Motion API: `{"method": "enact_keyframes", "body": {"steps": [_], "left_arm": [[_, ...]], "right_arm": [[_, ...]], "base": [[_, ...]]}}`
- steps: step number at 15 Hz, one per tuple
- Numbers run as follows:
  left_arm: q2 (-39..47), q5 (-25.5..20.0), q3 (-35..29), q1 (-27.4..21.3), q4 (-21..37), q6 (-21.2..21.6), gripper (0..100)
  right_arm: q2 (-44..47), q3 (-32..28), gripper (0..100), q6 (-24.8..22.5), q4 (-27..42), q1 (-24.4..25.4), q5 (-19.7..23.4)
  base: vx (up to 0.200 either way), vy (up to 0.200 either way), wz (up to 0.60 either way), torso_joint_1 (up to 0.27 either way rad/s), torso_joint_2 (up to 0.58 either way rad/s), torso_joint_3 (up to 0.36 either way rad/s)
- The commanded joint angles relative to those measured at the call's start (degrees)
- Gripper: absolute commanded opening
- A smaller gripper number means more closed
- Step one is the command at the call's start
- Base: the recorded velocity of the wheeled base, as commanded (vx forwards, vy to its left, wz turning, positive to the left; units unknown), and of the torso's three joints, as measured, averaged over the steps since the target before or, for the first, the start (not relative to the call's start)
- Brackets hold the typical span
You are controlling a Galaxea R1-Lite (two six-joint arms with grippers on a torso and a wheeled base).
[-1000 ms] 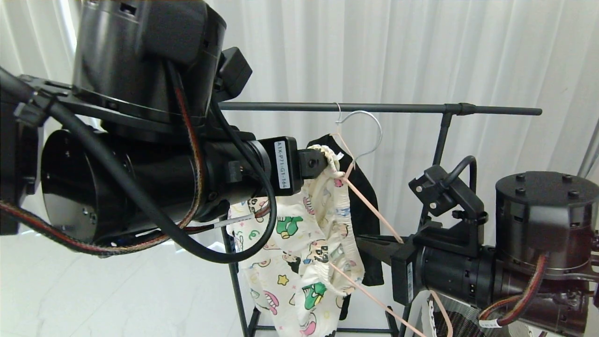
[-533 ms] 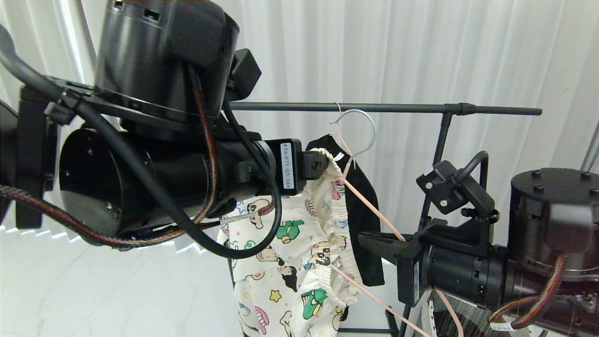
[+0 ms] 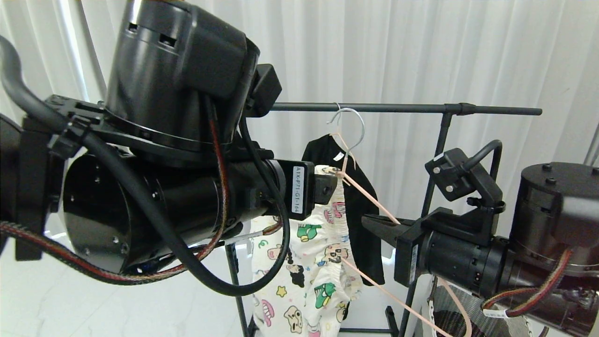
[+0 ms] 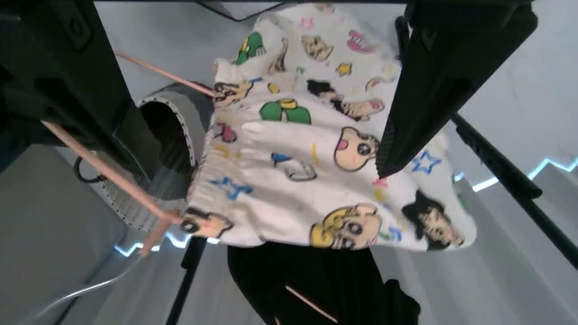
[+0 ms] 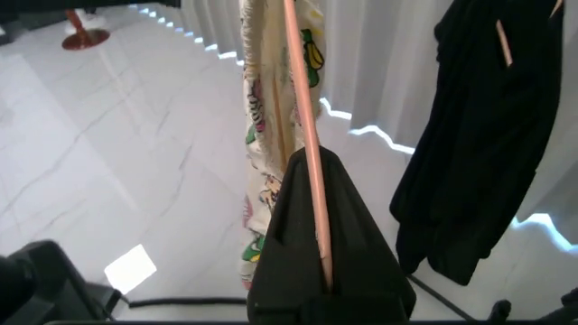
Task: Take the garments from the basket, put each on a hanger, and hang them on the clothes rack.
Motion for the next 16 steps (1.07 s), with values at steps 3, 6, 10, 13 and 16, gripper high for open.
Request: {"method": "enact_keyframes", "body": {"steps": [3,6,10,13,16], "left_arm": [[-3.19,0.23,3.71,0.02,-0.01,2.25,100],[-11.54,-3.82,12.77,4.32,-0.10,11.56,100],[-17.43,-18.58,15.49,11.44,-2.83,18.07,100],[-20.77,-37.83,23.49,16.10,-9.24,30.11,100],[-22.71,-49.43,30.26,17.77,-10.21,41.80,100]], "right_arm": [[-0.34,2.69,0,-1.41,-5.19,-0.02,-1.03],[-3.50,7.35,0,-4.22,-8.62,-1.69,-0.85],[-9.74,12.10,0,-6.42,-8.79,-3.00,4.77],[-13.61,16.32,0,-8.71,-8.79,-2.83,11.19],[-15.28,19.39,0,-11.08,-8.79,-2.74,16.55]], "base": [[0.000,0.000,0.00,0.000,0.00,0.000],[0.000,0.000,0.00,0.000,0.00,0.000],[0.000,0.000,0.00,0.000,0.00,0.000],[0.000,0.000,0.00,0.000,0.00,0.000],[0.000,0.000,0.00,0.000,0.00,0.000]]}}
